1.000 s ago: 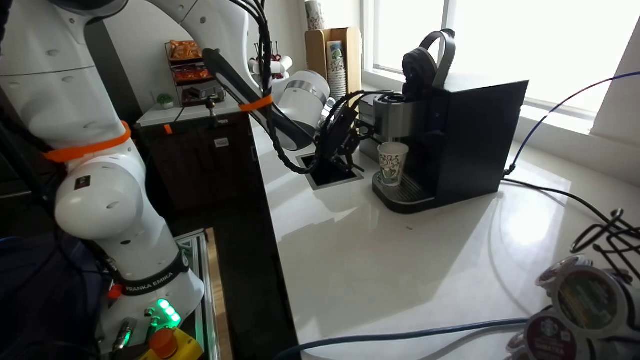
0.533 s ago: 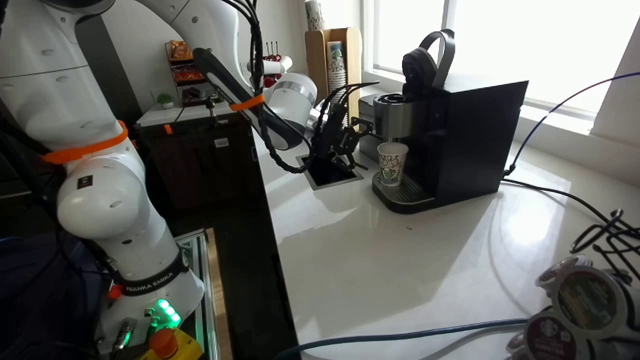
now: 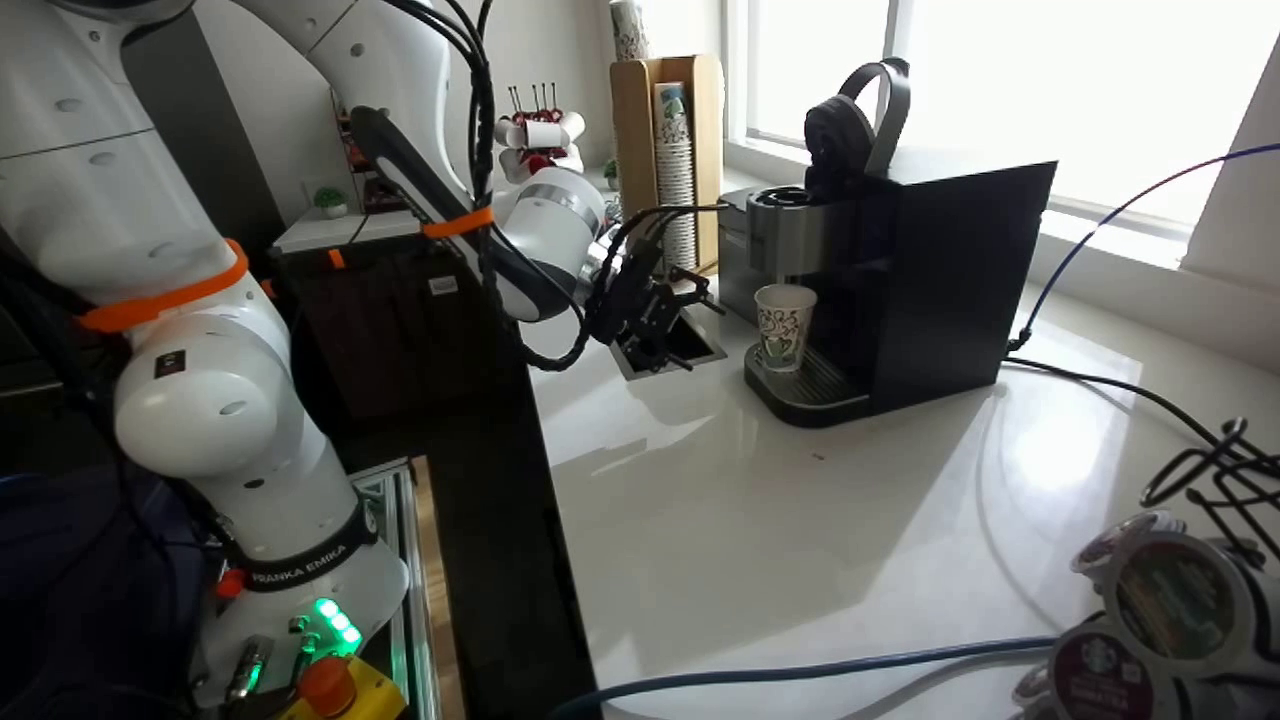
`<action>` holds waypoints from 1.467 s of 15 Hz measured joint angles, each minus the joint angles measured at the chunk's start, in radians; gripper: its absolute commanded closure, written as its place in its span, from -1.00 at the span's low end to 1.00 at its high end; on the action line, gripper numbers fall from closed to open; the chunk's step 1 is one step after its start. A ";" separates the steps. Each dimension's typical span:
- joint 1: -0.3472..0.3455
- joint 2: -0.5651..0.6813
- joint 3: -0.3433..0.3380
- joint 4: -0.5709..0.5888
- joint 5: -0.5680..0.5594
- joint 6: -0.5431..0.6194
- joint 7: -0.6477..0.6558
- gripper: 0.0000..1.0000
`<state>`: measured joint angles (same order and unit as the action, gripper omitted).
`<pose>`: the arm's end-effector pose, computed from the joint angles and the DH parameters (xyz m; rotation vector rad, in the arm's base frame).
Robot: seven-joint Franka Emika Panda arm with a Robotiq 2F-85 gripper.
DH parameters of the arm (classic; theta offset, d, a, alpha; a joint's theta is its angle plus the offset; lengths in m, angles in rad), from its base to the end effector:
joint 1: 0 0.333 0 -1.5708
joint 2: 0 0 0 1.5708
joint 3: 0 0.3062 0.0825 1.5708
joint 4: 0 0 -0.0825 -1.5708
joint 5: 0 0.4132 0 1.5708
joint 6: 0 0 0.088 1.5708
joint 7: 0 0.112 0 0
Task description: Remove the cup from the coffee maker
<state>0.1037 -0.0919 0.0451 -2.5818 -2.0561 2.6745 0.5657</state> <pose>0.4360 0.0901 0.2479 1.6426 1.5202 0.5095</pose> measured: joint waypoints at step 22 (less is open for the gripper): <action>-0.021 -0.155 0.263 -0.108 0.720 -0.292 -0.723 -1.00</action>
<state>0.0827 -0.2469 0.3082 -2.6898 -1.3357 2.3826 -0.1575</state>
